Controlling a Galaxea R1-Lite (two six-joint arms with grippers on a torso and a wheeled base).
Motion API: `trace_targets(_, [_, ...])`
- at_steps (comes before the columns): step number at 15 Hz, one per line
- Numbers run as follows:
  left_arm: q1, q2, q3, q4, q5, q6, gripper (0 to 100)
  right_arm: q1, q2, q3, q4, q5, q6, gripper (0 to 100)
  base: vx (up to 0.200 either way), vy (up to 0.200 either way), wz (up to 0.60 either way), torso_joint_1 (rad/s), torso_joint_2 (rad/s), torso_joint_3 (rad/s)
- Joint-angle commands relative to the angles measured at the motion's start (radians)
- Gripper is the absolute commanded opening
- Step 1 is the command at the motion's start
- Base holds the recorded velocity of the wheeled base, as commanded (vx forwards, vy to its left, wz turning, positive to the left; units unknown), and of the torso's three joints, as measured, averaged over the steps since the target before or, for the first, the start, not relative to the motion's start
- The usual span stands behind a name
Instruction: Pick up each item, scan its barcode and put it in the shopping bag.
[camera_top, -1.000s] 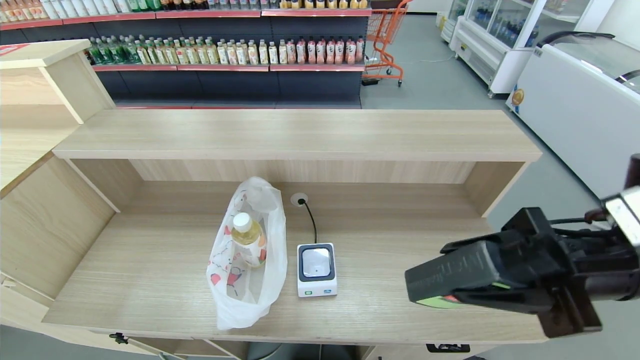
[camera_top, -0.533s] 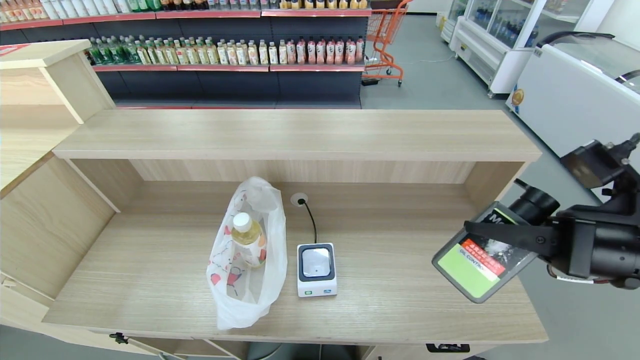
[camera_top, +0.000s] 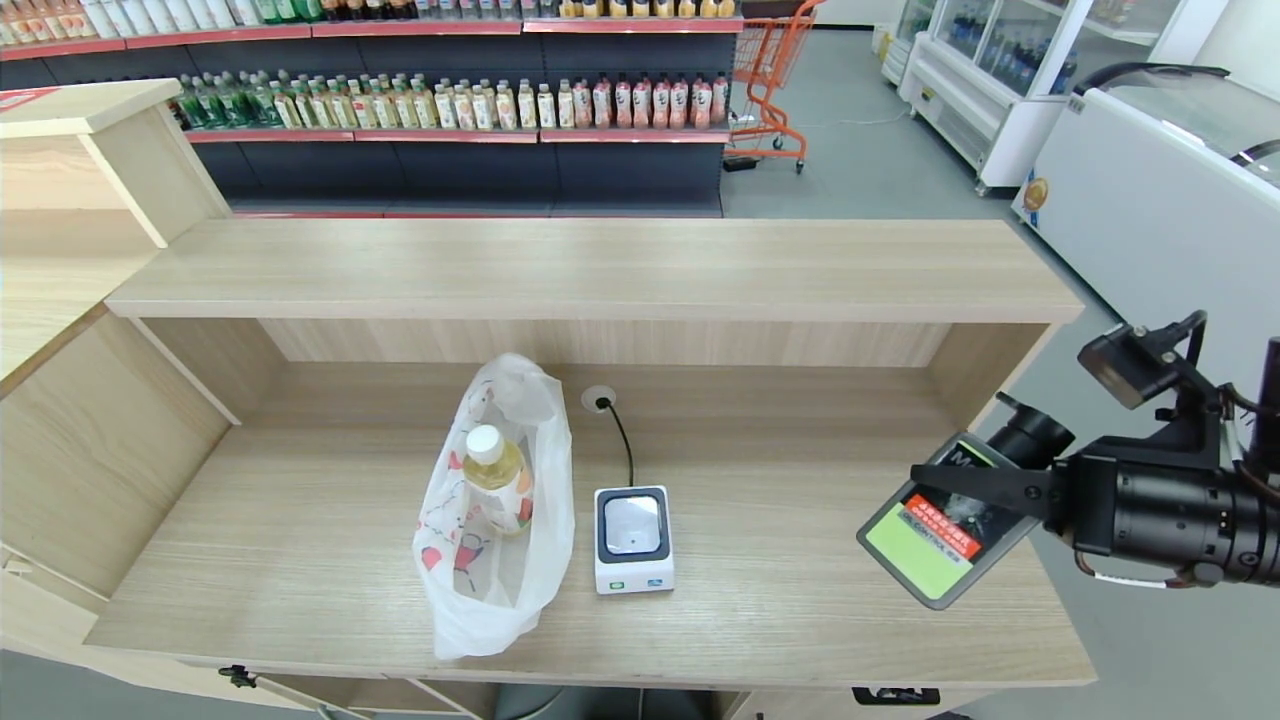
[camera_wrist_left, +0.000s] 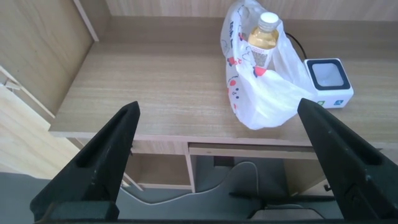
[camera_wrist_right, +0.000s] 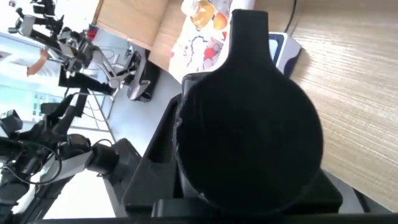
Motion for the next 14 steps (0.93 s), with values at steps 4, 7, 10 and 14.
trace_targets(4, [-0.001,0.0,0.0,0.0,0.0,0.003,100,-0.013,-0.003,0.046,-0.001,-0.001,-0.002,0,0.0,0.0,0.0,0.0,0.0,0.0])
trace_targets(7, [-0.001,0.002,0.0,0.0,0.0,0.003,100,-0.013,0.014,0.051,-0.001,-0.001,-0.003,0,0.0,0.2,0.0,0.001,0.01,0.005])
trace_targets(10, [-0.001,0.002,0.0,0.0,0.0,0.003,100,-0.013,0.098,0.035,-0.029,-0.053,-0.022,0,0.0,0.2,0.0,0.007,0.01,0.001])
trace_targets(14, [-0.001,0.002,0.0,0.0,0.0,0.003,100,-0.01,0.371,0.003,-0.27,-0.179,-0.12,0,0.0,0.15,0.0,-0.001,0.0,0.002])
